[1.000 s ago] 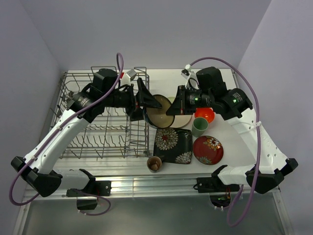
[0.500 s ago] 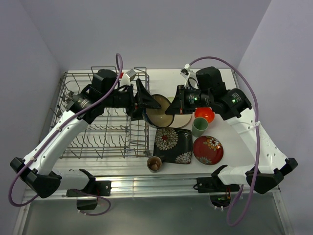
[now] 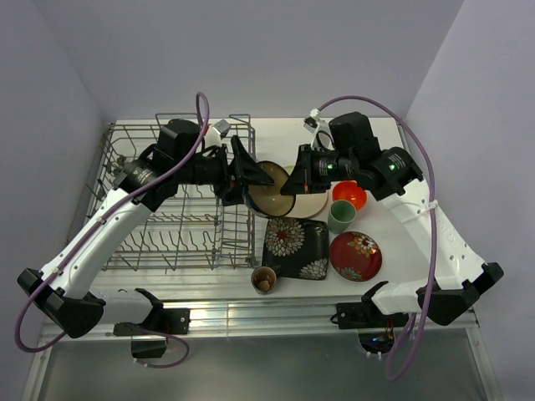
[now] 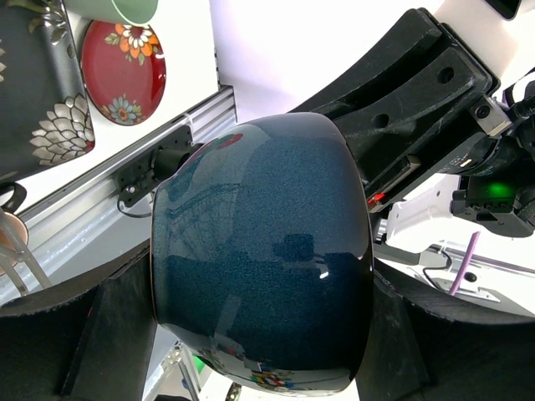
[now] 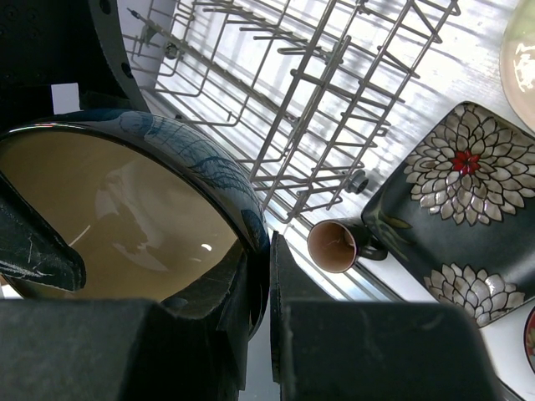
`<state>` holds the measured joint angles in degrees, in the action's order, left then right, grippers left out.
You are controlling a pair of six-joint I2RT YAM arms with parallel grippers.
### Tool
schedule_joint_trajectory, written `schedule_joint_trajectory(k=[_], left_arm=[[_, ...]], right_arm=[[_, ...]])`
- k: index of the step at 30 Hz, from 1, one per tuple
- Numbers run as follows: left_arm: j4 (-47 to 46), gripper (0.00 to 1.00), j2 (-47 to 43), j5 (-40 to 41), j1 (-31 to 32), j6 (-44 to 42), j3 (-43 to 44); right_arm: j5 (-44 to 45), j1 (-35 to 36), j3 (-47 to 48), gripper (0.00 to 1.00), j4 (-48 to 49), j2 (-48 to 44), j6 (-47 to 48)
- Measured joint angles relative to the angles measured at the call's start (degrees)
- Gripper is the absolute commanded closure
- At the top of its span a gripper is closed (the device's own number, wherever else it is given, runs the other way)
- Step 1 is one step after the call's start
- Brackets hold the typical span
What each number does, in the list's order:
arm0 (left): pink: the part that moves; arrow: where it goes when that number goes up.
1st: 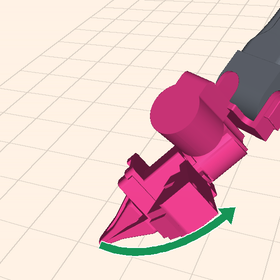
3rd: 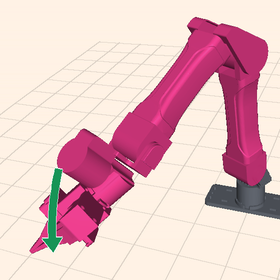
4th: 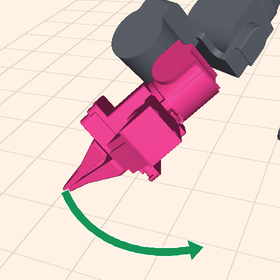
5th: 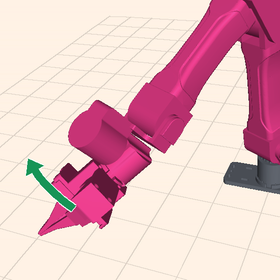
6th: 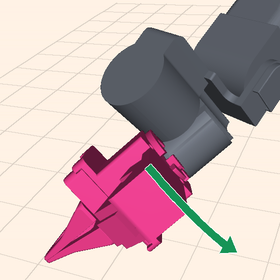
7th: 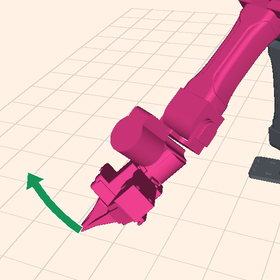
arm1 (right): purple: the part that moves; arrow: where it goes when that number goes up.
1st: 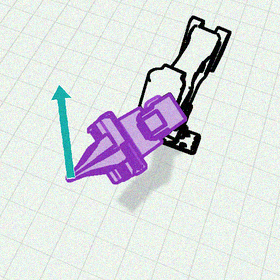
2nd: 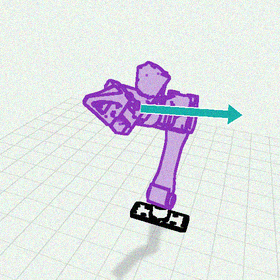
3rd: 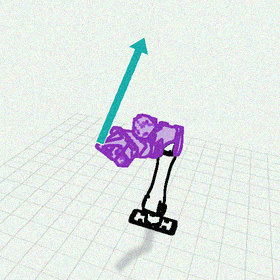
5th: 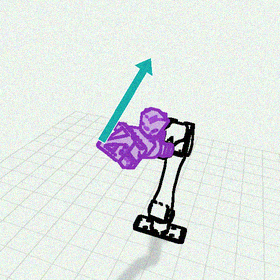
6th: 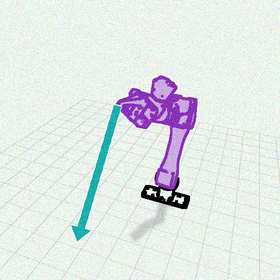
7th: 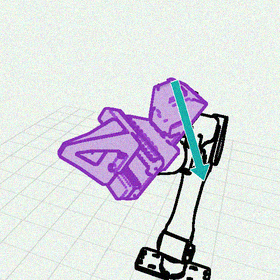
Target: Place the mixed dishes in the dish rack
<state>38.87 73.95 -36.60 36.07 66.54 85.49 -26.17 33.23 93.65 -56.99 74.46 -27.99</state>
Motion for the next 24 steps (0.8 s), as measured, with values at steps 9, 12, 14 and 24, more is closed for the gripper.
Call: schedule_joint_trajectory(k=[9, 12, 14, 24], left_arm=[[0.2, 0.13, 0.0, 0.2, 0.0, -1.2, 0.2], [0.9, 0.09, 0.0, -0.2, -0.1, -1.9, 0.7], [1.5, 0.08, 0.0, -0.9, -0.5, -2.4, 1.2], [1.7, 0.11, -0.1, -4.5, -3.1, -3.1, 1.3]], right_arm=[[0.2, 0.0, 0.0, 1.00, 0.1, 0.0, 0.1], [0.0, 0.0, -0.3, 1.00, 0.5, 0.0, 0.4], [-0.3, 0.0, -0.5, 1.00, 0.9, -0.1, 0.4], [0.2, 0.1, -3.5, 1.00, 3.6, -2.1, 0.0]])
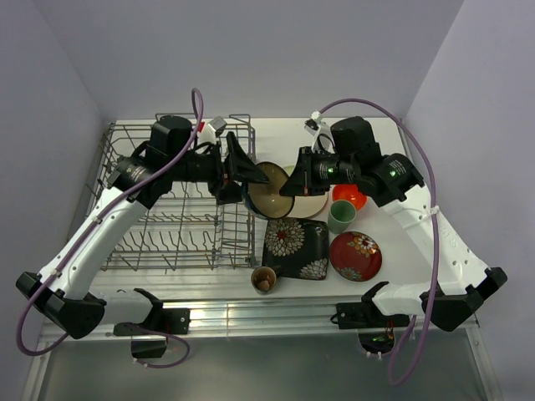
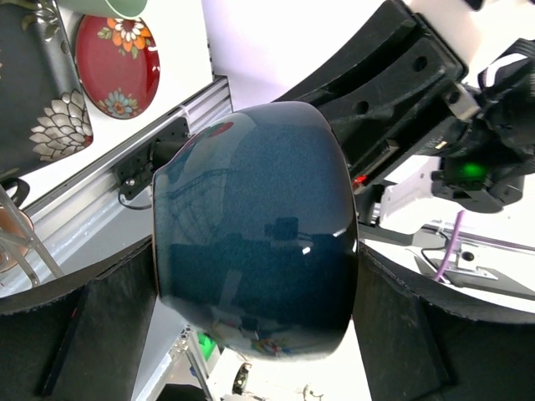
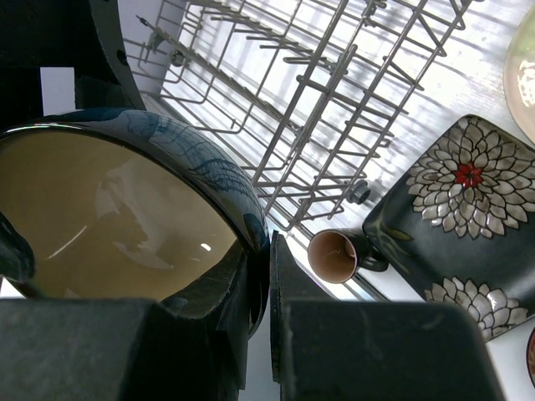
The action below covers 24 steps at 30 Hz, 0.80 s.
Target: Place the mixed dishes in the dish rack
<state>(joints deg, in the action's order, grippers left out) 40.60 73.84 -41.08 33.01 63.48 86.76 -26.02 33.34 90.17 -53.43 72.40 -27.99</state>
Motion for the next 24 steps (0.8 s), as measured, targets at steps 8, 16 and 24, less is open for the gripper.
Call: schedule_joint_trajectory(k=[8, 16, 24], left_arm=[[-2.3, 0.17, -3.1, -2.1, -1.9, 0.9, -2.5], [-3.5, 0.27, -3.8, -3.3, -2.5, 1.2, -3.7], [-3.7, 1.00, -3.6, -3.7, -2.7, 0.6, -3.9]], right_arm=[[-0.7, -0.2, -1.5, 1.00, 1.6, -1.1, -1.1], [-1.5, -0.3, -1.6, 1.00, 2.0, -1.0, -1.2], [-1.5, -0.3, -1.6, 1.00, 1.9, -0.7, -1.1]])
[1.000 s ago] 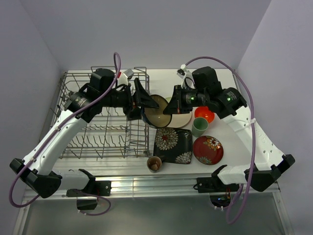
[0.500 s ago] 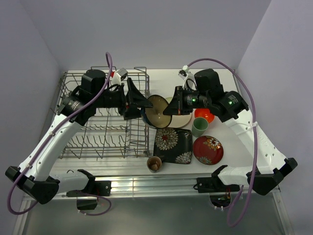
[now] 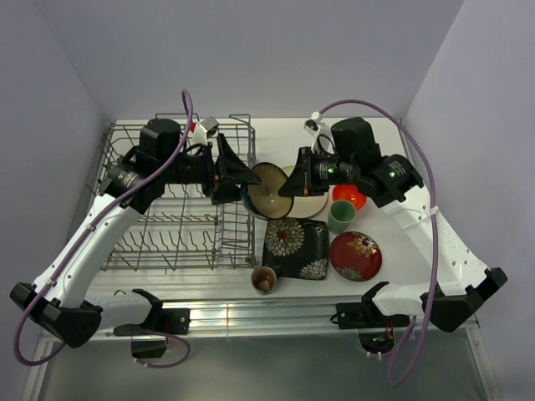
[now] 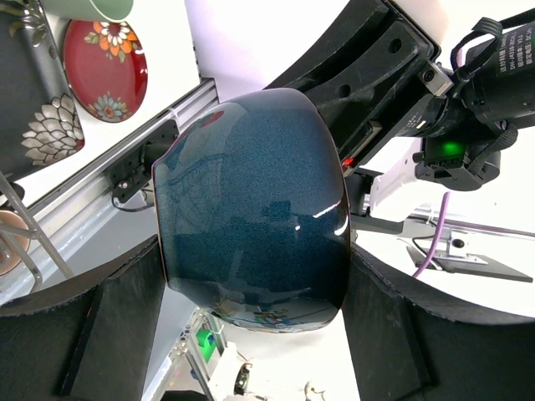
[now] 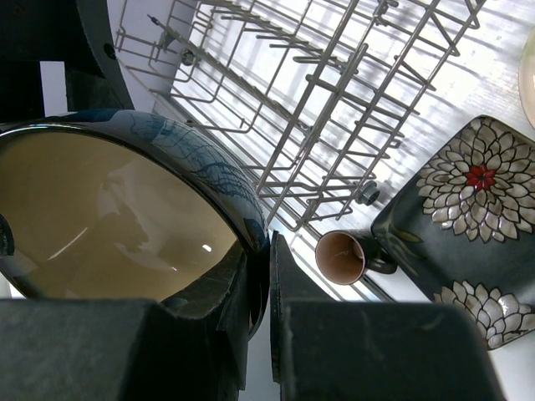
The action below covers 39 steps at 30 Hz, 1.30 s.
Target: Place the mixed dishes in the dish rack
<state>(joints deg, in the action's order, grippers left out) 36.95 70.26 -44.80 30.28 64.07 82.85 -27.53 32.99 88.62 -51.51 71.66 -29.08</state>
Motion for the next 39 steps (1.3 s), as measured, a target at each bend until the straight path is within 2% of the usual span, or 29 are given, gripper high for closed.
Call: schedule_joint_trajectory(k=[2, 3, 9, 14, 23, 25, 27, 29, 30, 33, 35, 39], left_arm=[[0.4, 1.00, 0.2, -0.1, -0.2, -0.5, 0.2], [0.9, 1.00, 0.4, -0.1, -0.3, -0.7, 0.4], [3.1, 1.00, 1.5, 0.0, -1.4, -3.1, 2.2], [4.9, 1.00, 1.6, -0.1, -2.6, -4.5, 2.5], [7.3, 1.00, 1.6, -0.3, -6.6, -6.0, 2.5], [7.5, 1.00, 1.6, -0.3, -7.2, -6.2, 2.5], [7.8, 1.00, 1.5, -0.3, -7.9, -6.4, 2.5], [8.4, 1.00, 1.4, -0.3, -8.9, -6.7, 2.5], [8.7, 1.00, 1.2, -0.3, -9.4, -7.3, 2.5], [9.7, 1.00, 0.9, -0.2, -11.3, -8.7, 2.5], [11.1, 1.00, 0.8, -0.1, -12.8, -9.7, 2.5], [14.2, 1.00, 0.9, 0.6, -15.4, -12.1, 3.1]], right_arm=[[0.1, 0.0, 0.0, 0.99, 0.0, 0.3, 0.0], [0.0, 0.0, 0.1, 0.92, -0.1, 0.5, 0.1], [0.2, 0.0, 1.5, 0.69, -0.1, 2.6, 0.3], [0.4, 0.0, 1.6, 0.66, -0.2, 3.7, 0.6], [-0.1, -0.3, 3.6, 0.53, -0.3, 5.7, 1.1], [-0.9, -0.3, 3.7, 0.48, -0.3, 6.1, 1.1], [-1.5, -0.3, 3.7, 0.38, -0.2, 6.6, 1.0], [-1.7, -0.3, 3.7, 0.35, -0.2, 7.3, 1.0], [-1.7, -0.3, 3.8, 0.29, -0.2, 7.5, 1.0], [-1.4, -0.3, 4.6, 0.27, -0.3, 8.3, 1.0], [-1.3, -0.5, 5.2, 0.21, -0.3, 8.4, 1.0], [-1.0, -1.5, 6.3, 0.20, -0.3, 8.4, 1.0]])
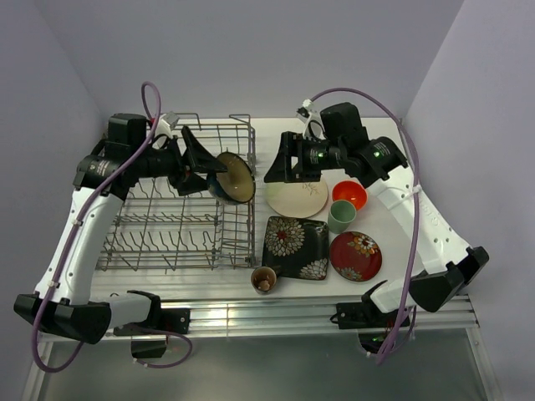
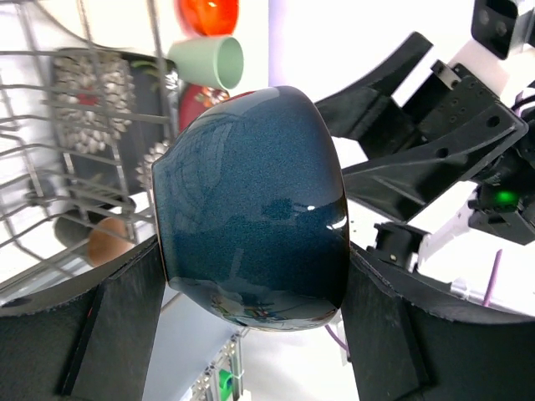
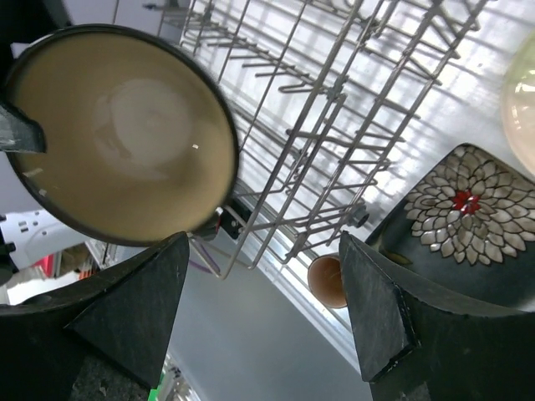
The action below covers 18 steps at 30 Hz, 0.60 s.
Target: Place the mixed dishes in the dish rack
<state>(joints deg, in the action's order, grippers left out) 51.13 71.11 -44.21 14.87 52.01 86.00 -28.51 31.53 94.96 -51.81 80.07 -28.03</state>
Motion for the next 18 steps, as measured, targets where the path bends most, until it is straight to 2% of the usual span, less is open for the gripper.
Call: schedule_joint_trajectory(k=[8, 18], left_arm=[[9.0, 1.00, 1.8, 4.3, -4.6, -6.4, 9.7], [18.5, 1.00, 6.7, 16.5, -6.6, -12.8, 19.5]], right_arm=[[0.3, -3.5, 0.4, 0.20, 0.0, -0.1, 0.3], [-0.7, -5.2, -2.2, 0.21, -0.1, -2.0, 0.9]])
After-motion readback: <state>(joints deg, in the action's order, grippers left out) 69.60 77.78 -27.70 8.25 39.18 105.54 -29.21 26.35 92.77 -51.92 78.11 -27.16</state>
